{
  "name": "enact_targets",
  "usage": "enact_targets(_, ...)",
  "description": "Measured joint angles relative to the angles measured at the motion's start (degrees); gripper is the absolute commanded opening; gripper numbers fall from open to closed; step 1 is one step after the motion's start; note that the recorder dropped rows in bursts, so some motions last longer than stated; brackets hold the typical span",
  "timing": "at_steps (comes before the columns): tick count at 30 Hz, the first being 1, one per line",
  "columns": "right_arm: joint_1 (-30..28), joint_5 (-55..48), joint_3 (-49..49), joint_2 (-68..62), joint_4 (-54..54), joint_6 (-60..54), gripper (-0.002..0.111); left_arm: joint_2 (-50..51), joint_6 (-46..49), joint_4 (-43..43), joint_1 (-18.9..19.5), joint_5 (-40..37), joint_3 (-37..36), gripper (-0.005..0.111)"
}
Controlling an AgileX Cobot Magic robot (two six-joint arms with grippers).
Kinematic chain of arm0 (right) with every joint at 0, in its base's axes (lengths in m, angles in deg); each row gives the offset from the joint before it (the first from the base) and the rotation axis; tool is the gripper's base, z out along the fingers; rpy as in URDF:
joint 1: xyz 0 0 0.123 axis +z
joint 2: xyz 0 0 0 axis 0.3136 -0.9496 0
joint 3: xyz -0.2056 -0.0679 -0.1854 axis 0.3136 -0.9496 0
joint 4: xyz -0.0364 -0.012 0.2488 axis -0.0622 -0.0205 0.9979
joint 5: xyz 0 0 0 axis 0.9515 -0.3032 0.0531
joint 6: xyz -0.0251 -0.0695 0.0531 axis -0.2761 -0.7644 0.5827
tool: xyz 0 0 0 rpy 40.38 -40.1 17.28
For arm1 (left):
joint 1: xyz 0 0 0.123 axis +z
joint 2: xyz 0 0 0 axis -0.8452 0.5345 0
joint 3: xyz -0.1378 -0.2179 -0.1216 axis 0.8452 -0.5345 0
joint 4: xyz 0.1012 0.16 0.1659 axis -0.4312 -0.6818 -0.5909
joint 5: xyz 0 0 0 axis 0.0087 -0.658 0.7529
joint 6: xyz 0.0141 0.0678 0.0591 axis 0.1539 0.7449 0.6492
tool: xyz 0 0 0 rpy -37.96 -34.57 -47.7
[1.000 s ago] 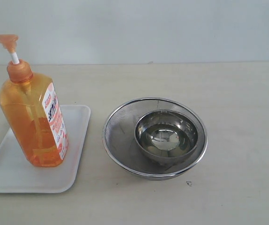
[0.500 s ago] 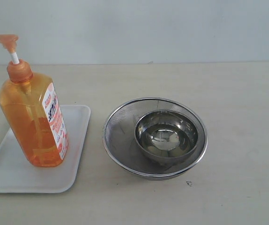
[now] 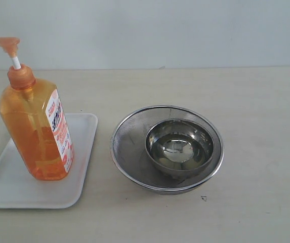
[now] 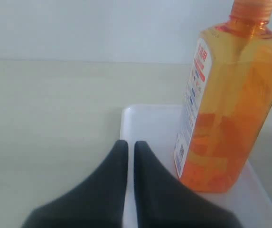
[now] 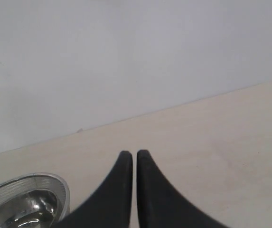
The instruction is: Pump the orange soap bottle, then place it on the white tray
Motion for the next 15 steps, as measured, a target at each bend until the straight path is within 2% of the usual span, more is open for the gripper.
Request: enact_targets(15,-0.1,-3.1,0.0,0.0,0.0,0.0,0.0,0.0,0.0,0.0,0.0,0.0,0.0,0.005)
